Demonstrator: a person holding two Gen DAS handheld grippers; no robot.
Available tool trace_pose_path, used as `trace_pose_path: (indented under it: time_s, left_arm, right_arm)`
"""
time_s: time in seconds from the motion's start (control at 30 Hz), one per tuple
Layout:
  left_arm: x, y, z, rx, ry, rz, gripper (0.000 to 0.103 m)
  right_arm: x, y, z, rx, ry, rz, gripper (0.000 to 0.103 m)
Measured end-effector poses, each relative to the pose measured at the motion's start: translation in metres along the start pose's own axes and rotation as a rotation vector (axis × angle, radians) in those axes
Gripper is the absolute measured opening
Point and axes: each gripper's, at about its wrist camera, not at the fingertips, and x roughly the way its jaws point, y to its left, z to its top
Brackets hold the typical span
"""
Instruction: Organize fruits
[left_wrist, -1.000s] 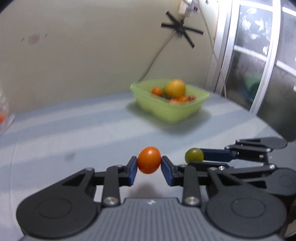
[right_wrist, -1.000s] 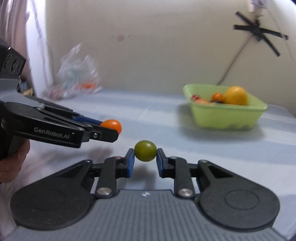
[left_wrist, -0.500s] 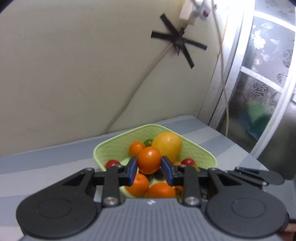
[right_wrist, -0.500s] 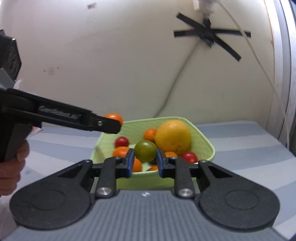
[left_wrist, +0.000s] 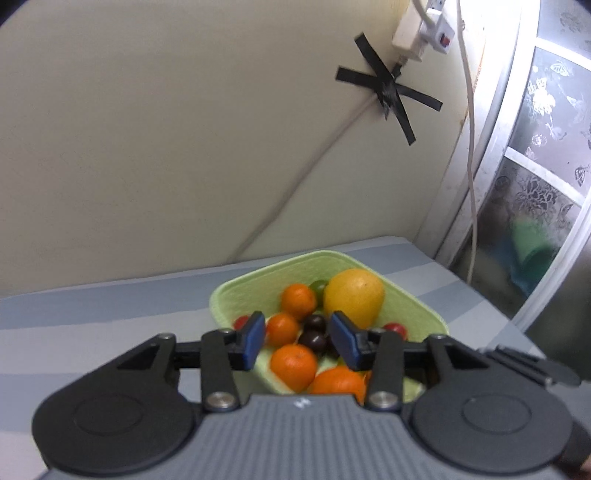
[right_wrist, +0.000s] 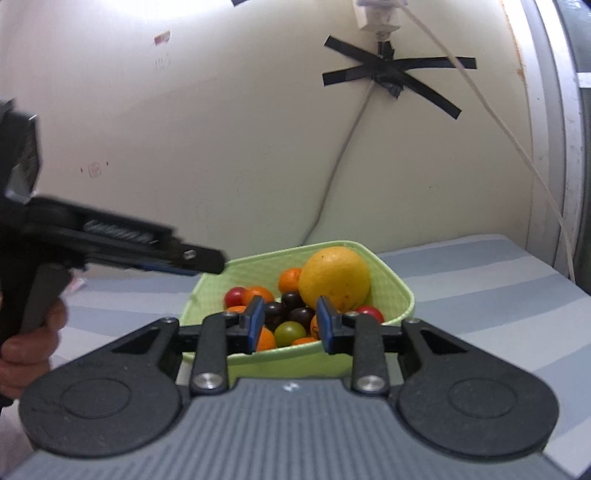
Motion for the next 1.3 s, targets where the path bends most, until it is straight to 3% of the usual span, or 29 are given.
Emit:
trace_pose_path:
  time_s: [0.17,0.27,0.4,0.47,0.53,0.8,1.1,1.3]
  left_arm:
    - [-0.055,-0.01,-0.032,0.024,-0.031,0.091,0.055]
    - [-0.079,-0.018,-0.058,0.04,-0.025,0.168,0.057]
    - [-0.107,-0.022,-0.089,-0.005,-0.017,0.23,0.065]
    - [-0.12,-0.023,-0.104,-0.03,-0.018,0.26,0.073]
    - [-0.131,-0.024,-0.117,-0.034,-0.028,0.294,0.085]
    - [-0.167,-0.031,-0.159,-0.073,-0.038,0.35,0.099]
    - [-0.188,-0.031,-0.186,-0.087,-0.018,0.403,0.103]
    - [-0.189,-0.027,-0.191,-0.086,-0.003,0.459,0.103]
  right_arm:
    - [-0.03,0.01,-0.01,0.065,0.015,0.02,0.035]
    - [-0.049,0.02,-0.023,0.134,0.046,0.025,0.044]
    - [-0.075,0.03,-0.041,0.24,0.092,0.033,0.045]
    - [-0.089,0.036,-0.05,0.27,0.108,0.03,0.047]
    - [-0.101,0.044,-0.057,0.276,0.118,0.023,0.047]
    - [-0.138,0.074,-0.072,0.255,0.094,0.0,0.048]
    - [-0.157,0.09,-0.083,0.254,0.088,0.004,0.055]
    - [-0.155,0.091,-0.085,0.253,0.094,0.006,0.066]
